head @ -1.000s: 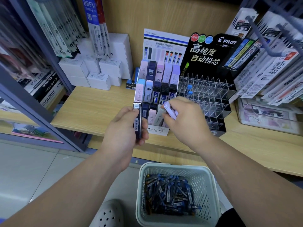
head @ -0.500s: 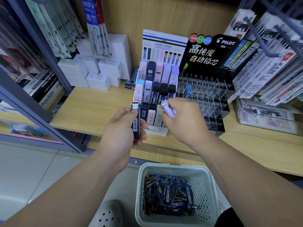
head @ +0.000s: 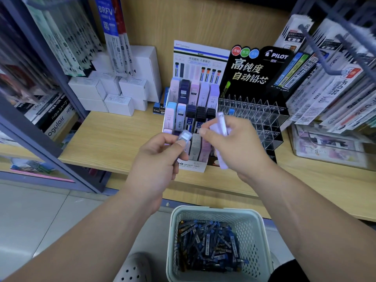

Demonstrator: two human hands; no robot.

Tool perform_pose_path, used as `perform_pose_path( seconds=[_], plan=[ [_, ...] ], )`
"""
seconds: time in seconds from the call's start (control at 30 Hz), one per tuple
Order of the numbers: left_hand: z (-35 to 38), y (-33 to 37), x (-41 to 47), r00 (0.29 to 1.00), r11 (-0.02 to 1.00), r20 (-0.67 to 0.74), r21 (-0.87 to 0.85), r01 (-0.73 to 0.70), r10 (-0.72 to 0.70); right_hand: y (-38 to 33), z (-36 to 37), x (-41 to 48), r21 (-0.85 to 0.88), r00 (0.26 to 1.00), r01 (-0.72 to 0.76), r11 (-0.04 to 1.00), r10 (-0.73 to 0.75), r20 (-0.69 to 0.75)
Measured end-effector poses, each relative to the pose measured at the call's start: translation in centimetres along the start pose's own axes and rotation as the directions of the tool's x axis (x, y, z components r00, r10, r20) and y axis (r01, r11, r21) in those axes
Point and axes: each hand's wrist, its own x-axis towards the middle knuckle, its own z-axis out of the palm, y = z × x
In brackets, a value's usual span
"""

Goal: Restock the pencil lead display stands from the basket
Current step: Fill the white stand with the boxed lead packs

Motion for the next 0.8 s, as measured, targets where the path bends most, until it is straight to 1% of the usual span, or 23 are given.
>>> perform_pose_path(
  seconds=[0.03, 0.07, 0.1, 0.23, 0.37, 0.43, 0.5, 0.6, 0.67, 0.73, 0.8],
  plan=[
    [0.4, 0.0, 0.0, 0.999, 0.999, 0.004, 0.016, -0.036, 0.036, -0.4, -0.4, -0.2, 0.124, 0.998, -0.063, 0.99, 0.059, 0.037],
    [0.8, 0.1, 0.0, 0.997, 0.997, 0.011, 0.037, -0.071, 0.07, -0.8, -0.6, -0.3, 0.206, 0.993, -0.102, 0.973, 0.088, 0.074],
    [1.3, 0.1, -0.1, 0.996, 0.994, 0.017, 0.058, -0.093, 0.092, -1.1, -0.8, -0.5, 0.248, 0.99, -0.12, 0.961, 0.098, 0.101],
    [2.7, -0.3, -0.1, 0.995, 0.991, 0.01, 0.085, -0.103, 0.103, -0.8, -1.5, -0.9, 0.264, 0.99, -0.119, 0.957, 0.094, 0.106],
    [3.6, -0.4, 0.1, 0.993, 0.992, 0.085, 0.088, -0.094, 0.086, 0.3, -2.7, -0.7, 0.263, 0.98, -0.196, 0.945, 0.185, 0.066],
    [4.1, -0.5, 0.3, 0.986, 0.99, 0.134, 0.089, -0.112, 0.099, 0.6, -3.4, -0.6, 0.262, 0.98, -0.201, 0.944, 0.195, 0.047],
    [4.5, -0.6, 0.3, 0.982, 0.987, 0.141, 0.082, -0.14, 0.127, 0.6, -4.0, -0.6, 0.25, 0.982, -0.191, 0.949, 0.186, 0.042],
    [5.1, -1.1, 0.5, 0.985, 0.987, 0.103, 0.071, -0.144, 0.136, 0.6, -4.4, -0.7, 0.197, 0.986, -0.167, 0.966, 0.163, 0.036],
    [5.2, -1.2, 0.7, 0.987, 0.984, 0.074, 0.095, -0.149, 0.143, 0.7, -4.6, -0.7, 0.172, 0.992, -0.123, 0.977, 0.126, -0.001],
    [4.6, -1.0, 1.2, 0.979, 0.97, -0.039, 0.153, -0.19, 0.198, 0.8, -4.9, -0.3, 0.136, 0.994, -0.056, 0.989, 0.068, -0.084],
    [3.4, -0.7, 2.0, 0.936, 0.942, -0.211, 0.247, -0.229, 0.282, 0.6, -5.5, 0.4, 0.101, 0.984, 0.024, 0.995, -0.005, -0.179]
  ],
)
